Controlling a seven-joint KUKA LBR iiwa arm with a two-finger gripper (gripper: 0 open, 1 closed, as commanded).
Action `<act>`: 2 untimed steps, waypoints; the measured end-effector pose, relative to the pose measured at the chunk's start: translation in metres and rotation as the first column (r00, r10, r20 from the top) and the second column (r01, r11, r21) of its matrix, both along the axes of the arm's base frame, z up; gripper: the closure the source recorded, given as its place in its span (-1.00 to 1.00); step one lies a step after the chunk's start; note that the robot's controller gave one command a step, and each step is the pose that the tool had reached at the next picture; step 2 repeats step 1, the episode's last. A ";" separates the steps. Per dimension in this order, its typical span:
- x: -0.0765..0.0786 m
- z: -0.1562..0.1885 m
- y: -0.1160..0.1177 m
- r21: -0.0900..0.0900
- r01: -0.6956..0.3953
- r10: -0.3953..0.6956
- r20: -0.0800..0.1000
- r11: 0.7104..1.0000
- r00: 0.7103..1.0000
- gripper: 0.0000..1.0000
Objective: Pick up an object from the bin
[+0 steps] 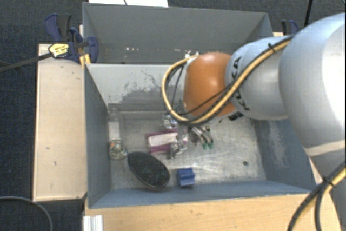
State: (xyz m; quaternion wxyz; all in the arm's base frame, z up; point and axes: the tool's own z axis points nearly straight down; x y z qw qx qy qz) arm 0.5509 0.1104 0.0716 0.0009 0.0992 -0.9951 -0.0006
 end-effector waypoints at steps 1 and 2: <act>-0.023 0.149 0.014 0.000 -0.179 0.179 0.010 0.984 0.984 1.00; -0.023 0.149 0.014 0.000 -0.179 0.179 0.010 0.984 0.984 1.00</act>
Offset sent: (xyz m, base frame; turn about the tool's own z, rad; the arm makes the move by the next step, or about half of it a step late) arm -0.0244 0.0137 0.1449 -0.1802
